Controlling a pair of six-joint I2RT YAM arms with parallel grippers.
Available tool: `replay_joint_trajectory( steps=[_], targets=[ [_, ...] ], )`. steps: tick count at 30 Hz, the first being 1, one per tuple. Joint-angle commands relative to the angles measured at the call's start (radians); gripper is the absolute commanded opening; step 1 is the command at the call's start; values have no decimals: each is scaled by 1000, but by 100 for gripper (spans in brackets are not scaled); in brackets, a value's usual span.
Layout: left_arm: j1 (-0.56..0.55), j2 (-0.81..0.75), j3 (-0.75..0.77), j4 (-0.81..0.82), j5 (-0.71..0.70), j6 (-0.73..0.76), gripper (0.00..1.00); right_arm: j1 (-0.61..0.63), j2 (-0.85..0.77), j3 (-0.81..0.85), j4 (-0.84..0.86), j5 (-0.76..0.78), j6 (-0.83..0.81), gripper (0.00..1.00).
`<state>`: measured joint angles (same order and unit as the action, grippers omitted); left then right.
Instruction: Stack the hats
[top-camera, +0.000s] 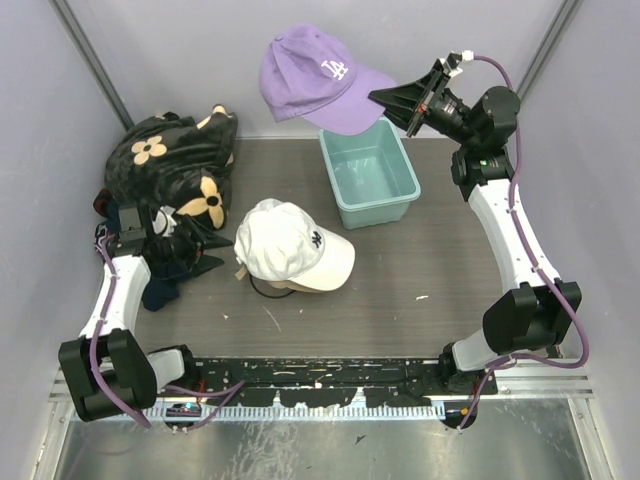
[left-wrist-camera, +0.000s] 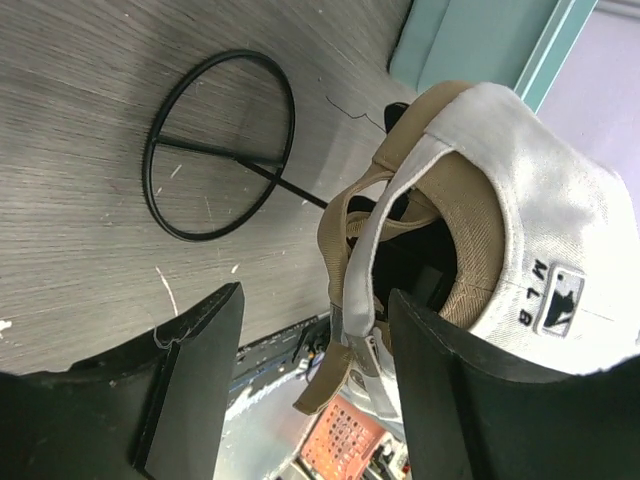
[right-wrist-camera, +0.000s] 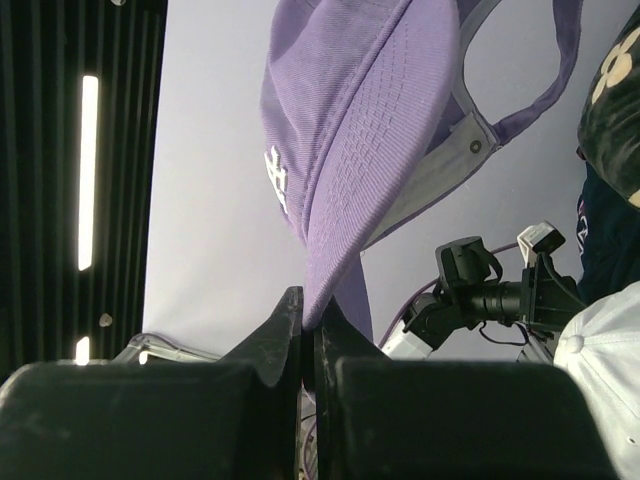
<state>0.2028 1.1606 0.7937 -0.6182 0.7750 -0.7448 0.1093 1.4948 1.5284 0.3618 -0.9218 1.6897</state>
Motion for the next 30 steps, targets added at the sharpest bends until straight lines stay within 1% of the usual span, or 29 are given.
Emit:
replay_joint_trajectory(
  steps=[1, 5, 10, 15, 17, 18, 22, 25, 30],
  targets=[
    [-14, 17, -10, 76, 98, -21, 66, 2, -3, 60, 17, 7, -34, 1],
    [-35, 30, -5, 104, 96, -38, 66, 6, -11, 45, 17, 16, -42, 1],
    [-55, 52, -11, 176, 92, -83, 67, 7, -26, 19, 17, 16, -45, 1],
    [-123, 94, -6, 247, 71, -127, 66, 7, -27, 17, 17, 11, -45, 1],
    [-149, 102, -1, 255, 58, -129, 66, 6, -27, 18, 18, 6, -45, 1],
    [-157, 132, -1, 259, 57, -130, 66, 6, -25, 21, 17, 0, -45, 1],
    [-167, 159, -4, 263, 45, -121, 65, 8, -23, 34, -22, -33, -67, 1],
    [-168, 175, -4, 269, 37, -117, 59, 17, -26, 30, -65, -78, -91, 1],
    [-177, 210, 0, 288, 30, -114, 40, 59, -51, -26, -106, -139, -117, 1]
  ],
)
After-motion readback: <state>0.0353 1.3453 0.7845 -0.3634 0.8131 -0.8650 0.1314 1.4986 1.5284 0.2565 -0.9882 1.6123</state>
